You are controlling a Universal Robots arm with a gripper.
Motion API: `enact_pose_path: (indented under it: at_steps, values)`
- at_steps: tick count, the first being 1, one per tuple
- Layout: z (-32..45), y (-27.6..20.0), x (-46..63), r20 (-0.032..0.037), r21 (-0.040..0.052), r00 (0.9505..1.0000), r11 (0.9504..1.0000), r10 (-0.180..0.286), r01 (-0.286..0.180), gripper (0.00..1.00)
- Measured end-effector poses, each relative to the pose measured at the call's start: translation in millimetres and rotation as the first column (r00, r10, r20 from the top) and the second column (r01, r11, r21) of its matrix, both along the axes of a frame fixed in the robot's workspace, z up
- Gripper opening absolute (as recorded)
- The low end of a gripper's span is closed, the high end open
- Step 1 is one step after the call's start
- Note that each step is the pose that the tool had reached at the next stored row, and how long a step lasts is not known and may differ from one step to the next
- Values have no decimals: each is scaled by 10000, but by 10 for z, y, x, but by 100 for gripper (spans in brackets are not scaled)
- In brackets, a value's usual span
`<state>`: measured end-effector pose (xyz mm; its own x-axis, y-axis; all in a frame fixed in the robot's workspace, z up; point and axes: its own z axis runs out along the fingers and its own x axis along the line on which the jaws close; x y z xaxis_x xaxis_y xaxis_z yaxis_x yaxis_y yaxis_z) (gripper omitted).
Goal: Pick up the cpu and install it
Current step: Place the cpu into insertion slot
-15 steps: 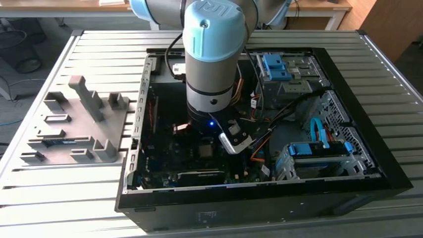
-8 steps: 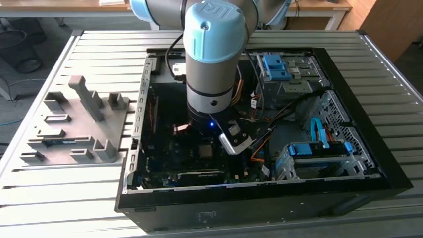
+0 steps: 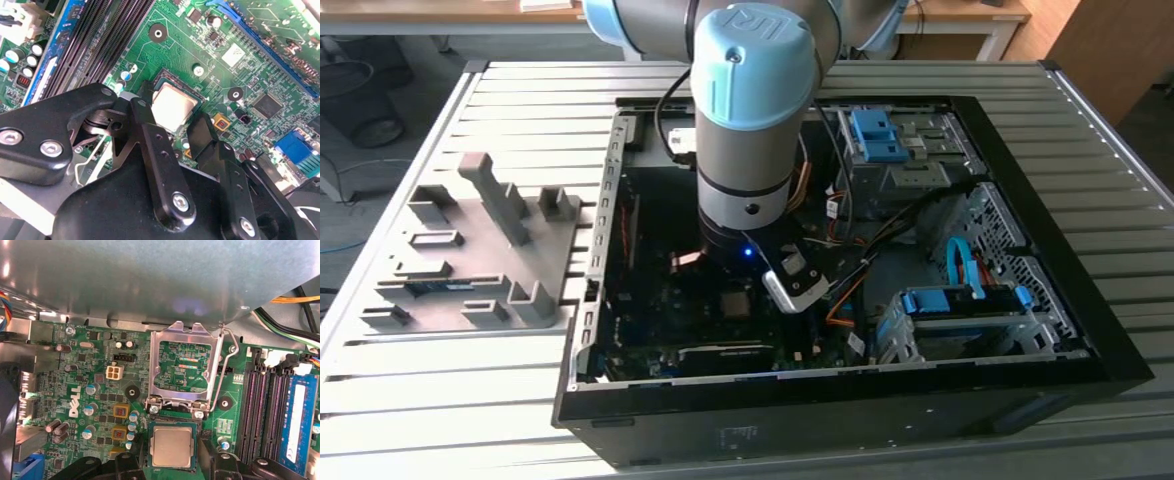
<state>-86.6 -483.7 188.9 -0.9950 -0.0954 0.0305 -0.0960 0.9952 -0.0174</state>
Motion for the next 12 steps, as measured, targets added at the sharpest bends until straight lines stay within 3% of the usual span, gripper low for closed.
enact_pose_path:
  at_steps: [5, 7, 8, 12]
  values:
    - [-1, 0, 1, 0, -6, 10000, 10000, 1, -1, 55]
    - [0, -1, 1, 1, -12, 10000, 10000, 1, -1, 53]
    - [0, -1, 1, -1, -12, 10000, 10000, 1, -1, 47]
    - [-1, 0, 1, 0, -14, 10000, 10000, 1, -1, 47]
